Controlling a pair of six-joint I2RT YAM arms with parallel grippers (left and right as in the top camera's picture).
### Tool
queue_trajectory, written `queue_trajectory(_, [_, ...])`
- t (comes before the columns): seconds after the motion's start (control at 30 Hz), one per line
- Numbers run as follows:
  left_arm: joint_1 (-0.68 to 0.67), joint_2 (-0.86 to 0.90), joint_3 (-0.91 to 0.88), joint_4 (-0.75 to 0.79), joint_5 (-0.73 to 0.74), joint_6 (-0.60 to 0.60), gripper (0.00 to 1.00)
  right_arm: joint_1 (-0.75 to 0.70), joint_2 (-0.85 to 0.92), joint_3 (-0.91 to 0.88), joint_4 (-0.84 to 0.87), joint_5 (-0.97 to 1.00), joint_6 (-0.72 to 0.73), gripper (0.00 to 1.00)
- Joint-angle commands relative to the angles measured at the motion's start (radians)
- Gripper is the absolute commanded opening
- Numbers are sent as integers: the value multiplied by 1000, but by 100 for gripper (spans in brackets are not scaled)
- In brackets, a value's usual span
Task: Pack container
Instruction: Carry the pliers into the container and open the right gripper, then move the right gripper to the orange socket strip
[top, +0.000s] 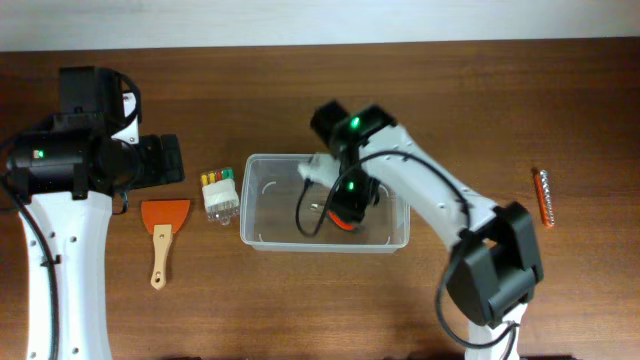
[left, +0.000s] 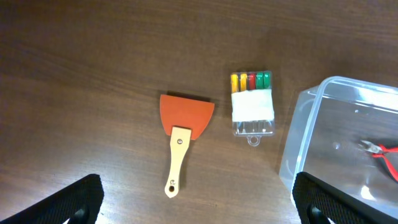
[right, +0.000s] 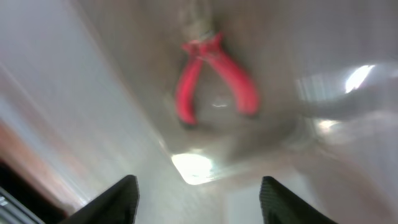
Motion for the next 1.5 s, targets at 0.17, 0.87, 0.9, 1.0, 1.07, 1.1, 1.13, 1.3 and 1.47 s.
queue_trajectory(0.17, [4, -9, 6, -8, 4, 16, 99, -430, -287, 441, -141, 127, 262, 99])
queue_trajectory(0.87, [4, -9, 6, -13, 3, 16, 99, -1133, 102, 310, -55, 24, 176, 99])
queue_trajectory(0.9, [4, -9, 6, -11, 3, 16, 99, -1128, 136, 310, -53, 20, 176, 99])
queue_trajectory(1.0, [4, -9, 6, -4, 3, 16, 99, -1118, 204, 308, -52, 21, 176, 99])
queue_trajectory(1.07, [4, -9, 6, 3, 3, 16, 99, -1109, 252, 303, -44, 21, 176, 99])
queue_trajectory(1.1, [4, -9, 6, 5, 3, 16, 99, -1108, 270, 302, -40, 21, 176, 99])
queue_trajectory(1.13, [4, -9, 6, 8, 3, 16, 99, -1108, 286, 301, -36, 21, 176, 99])
queue_trajectory(1.3, [4, -9, 6, 15, 3, 16, 99, -1107, 351, 301, -29, 21, 177, 99])
queue_trajectory(1.47, [4, -9, 6, 15, 3, 16, 99, -1108, 405, 296, -29, 21, 181, 99])
